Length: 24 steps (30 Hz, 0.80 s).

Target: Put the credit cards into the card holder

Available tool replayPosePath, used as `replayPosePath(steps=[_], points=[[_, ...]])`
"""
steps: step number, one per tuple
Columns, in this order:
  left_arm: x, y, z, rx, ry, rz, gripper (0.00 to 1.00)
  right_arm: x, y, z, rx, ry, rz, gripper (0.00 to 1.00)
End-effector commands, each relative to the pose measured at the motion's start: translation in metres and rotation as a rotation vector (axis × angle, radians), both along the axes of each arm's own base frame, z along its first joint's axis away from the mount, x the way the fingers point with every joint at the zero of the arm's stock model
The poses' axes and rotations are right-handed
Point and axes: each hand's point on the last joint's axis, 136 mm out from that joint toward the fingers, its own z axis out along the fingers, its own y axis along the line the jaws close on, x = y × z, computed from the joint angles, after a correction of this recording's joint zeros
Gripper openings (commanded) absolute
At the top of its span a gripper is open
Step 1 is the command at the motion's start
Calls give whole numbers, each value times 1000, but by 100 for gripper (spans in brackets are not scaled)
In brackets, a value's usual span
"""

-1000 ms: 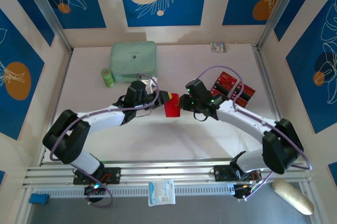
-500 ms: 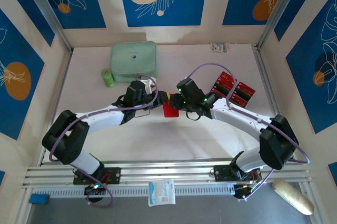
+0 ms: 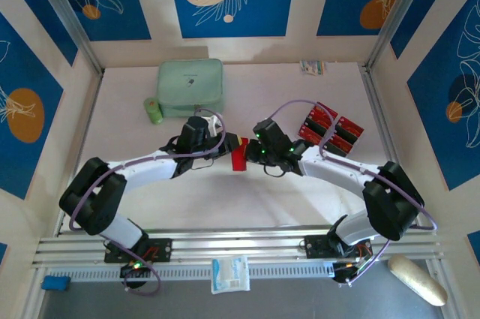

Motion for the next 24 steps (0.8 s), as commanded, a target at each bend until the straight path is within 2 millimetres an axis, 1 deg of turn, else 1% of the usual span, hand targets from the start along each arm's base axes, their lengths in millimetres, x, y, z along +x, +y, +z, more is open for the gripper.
replayPosePath(steps=[1,4,8,11,13,14,16,18,19,21,24], points=[[10,-9,49,-88,-133,-10,0,-17,-17,-31,-49,106,-21,0],[10,-9,49,-85,-133,-10,0,-20,-21,-36,-51,115,-26,0],[8,-8,53,-78,-140,-21,0,-22,-39,-45,-81,131,-56,0],[7,-7,60,-73,-158,-28,0,-19,-56,-40,-70,125,-86,0],[7,-5,65,-76,-169,-25,0,-16,-66,-29,-49,105,-106,0],[7,-3,67,-79,-173,-22,0,-15,-71,-23,-38,97,-115,8],[9,-1,77,-101,-185,-11,0,-11,-79,-10,0,80,-125,29],[13,2,86,-136,-191,3,0,-9,-83,4,51,60,-132,43],[16,4,91,-166,-193,12,0,-7,-83,14,90,44,-127,48],[23,7,98,-242,-176,35,0,-5,-81,32,165,15,-122,54],[34,11,111,-386,-160,61,0,-2,-72,61,285,-36,-93,64]])
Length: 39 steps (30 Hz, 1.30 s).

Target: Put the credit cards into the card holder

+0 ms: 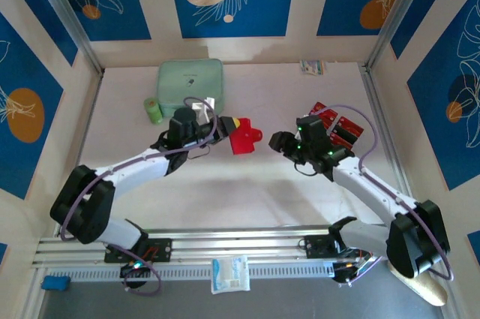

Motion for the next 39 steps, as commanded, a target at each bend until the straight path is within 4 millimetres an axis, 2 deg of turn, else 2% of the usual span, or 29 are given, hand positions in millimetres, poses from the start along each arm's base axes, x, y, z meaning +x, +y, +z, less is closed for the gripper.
replayPosePath(steps=[1,6,11,17,21,25,39], points=[[11,1,35,-207,-29,-2,0,-7,18,28,144,-36,76,67],[17,-1,37,-263,-21,-3,0,2,34,63,250,-102,104,77],[19,-1,36,-277,-14,1,0,17,47,74,296,-119,119,78],[18,-1,36,-285,-14,-4,0,39,55,67,323,-111,109,75],[17,0,37,-303,-8,2,0,48,52,60,372,-106,89,64],[17,0,41,-334,-10,1,0,48,49,54,406,-99,80,56],[19,-4,47,-386,-10,-8,0,44,55,52,483,-77,121,40]])
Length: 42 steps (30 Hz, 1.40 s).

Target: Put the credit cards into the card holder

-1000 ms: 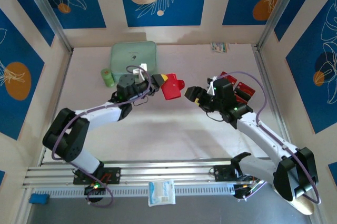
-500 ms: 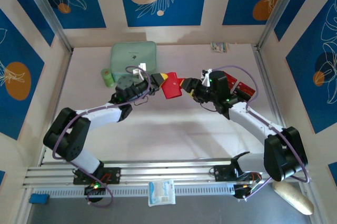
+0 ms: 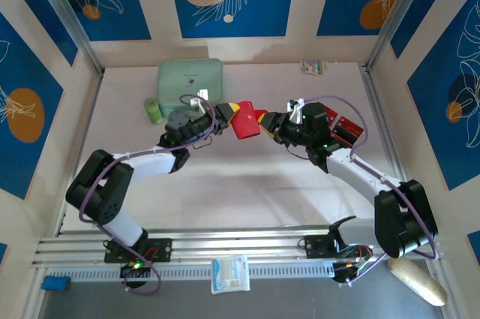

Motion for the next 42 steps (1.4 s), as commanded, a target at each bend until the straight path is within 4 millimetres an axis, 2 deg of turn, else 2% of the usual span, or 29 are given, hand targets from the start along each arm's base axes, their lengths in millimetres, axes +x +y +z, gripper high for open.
replayPosePath(steps=[1,10,18,27,30,38,39,42], points=[[-4,-2,20,-62,-55,-17,0,-3,4,-3,43,17,36,40],[-3,-3,19,-77,-54,-18,0,-4,13,1,120,22,91,28],[-3,-4,13,-73,-43,-21,0,-7,19,11,171,6,138,26],[-3,-6,9,-70,-39,-24,0,-11,24,21,194,-12,182,10],[-3,-7,8,-66,-35,-26,0,-12,24,24,198,-17,188,0],[-2,-7,-6,-44,-20,-23,0,-16,19,30,212,-28,184,0],[-1,-5,-9,-41,-19,-19,2,-16,17,29,211,-28,180,0],[1,-2,-18,-31,-6,-9,30,-19,15,23,196,-15,168,0]])
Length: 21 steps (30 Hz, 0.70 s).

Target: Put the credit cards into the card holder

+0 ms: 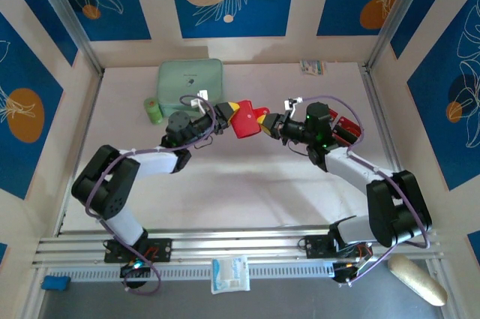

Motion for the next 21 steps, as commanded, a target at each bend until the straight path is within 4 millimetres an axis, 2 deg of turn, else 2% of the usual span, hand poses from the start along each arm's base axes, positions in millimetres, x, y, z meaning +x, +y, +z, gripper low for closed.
replayPosePath(steps=[1,4,6,10,16,21], points=[[0,4,-13,9,-2,3,36,-14,2,7,9,-31,40,0],[-1,8,-24,30,8,8,53,-18,-1,-9,-13,-2,23,0],[-2,12,-32,46,15,10,57,-21,-2,-22,-32,20,11,0],[-5,20,-55,83,42,18,74,-29,-2,-51,-81,60,-4,0],[-8,36,-91,136,89,35,78,-42,-3,-104,-203,119,-46,0],[-11,43,-116,200,116,30,79,-53,-7,-139,-300,145,-84,0]])
